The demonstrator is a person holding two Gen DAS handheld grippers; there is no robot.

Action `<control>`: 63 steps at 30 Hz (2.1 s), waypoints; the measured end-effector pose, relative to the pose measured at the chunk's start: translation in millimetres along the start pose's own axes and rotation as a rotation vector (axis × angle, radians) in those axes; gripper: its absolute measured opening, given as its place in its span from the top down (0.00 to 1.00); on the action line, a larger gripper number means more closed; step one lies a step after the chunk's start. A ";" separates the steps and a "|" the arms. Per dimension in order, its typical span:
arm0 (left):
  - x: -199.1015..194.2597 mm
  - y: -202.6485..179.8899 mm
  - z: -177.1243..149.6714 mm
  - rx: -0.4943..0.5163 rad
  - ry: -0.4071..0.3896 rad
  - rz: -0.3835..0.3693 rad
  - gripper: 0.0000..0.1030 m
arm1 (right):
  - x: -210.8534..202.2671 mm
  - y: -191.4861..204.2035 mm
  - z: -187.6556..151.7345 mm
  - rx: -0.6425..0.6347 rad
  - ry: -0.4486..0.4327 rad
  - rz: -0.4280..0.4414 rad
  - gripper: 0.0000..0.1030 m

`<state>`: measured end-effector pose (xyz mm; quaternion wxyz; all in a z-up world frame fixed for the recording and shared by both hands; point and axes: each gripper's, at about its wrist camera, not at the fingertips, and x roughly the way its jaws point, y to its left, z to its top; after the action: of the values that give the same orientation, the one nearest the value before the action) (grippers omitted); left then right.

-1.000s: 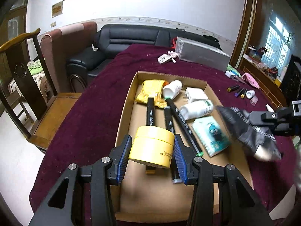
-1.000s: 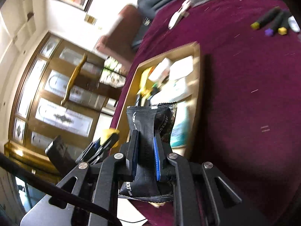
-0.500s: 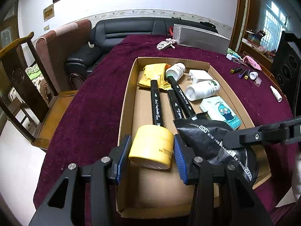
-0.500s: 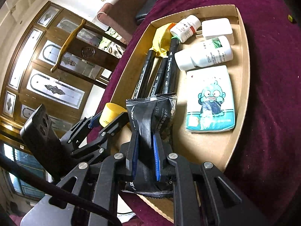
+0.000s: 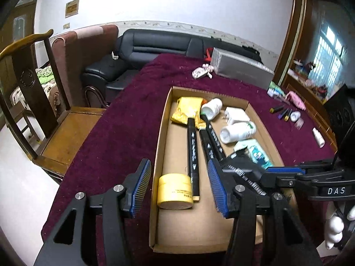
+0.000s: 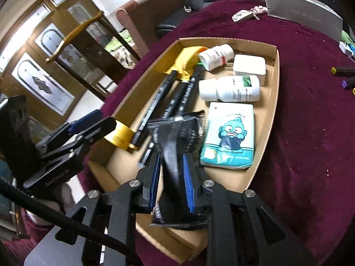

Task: Organize objects
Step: 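Lower the tape roll and pouch into the tray and open both grippers, then withdraw both grippers from the tray back toward the items on the table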

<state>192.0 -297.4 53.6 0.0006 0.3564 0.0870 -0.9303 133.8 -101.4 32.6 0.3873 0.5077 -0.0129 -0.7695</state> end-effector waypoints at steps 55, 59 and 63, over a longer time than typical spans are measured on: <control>36.2 -289.5 32.2 0.539 0.053 0.045 0.45 | -244.0 -247.2 -74.8 0.504 -0.492 -0.239 0.54; 45.2 -306.5 30.6 0.570 0.070 0.039 0.45 | -258.2 -271.6 -86.7 0.547 -0.510 -0.266 0.54; 56.5 -321.0 29.7 0.596 0.089 0.030 0.45 | -268.3 -295.8 -96.1 0.601 -0.527 -0.288 0.54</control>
<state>109.9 17.4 89.6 -0.0940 0.3825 -0.1953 -0.8982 86.8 304.8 70.8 0.0941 0.3806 -0.2644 -0.8811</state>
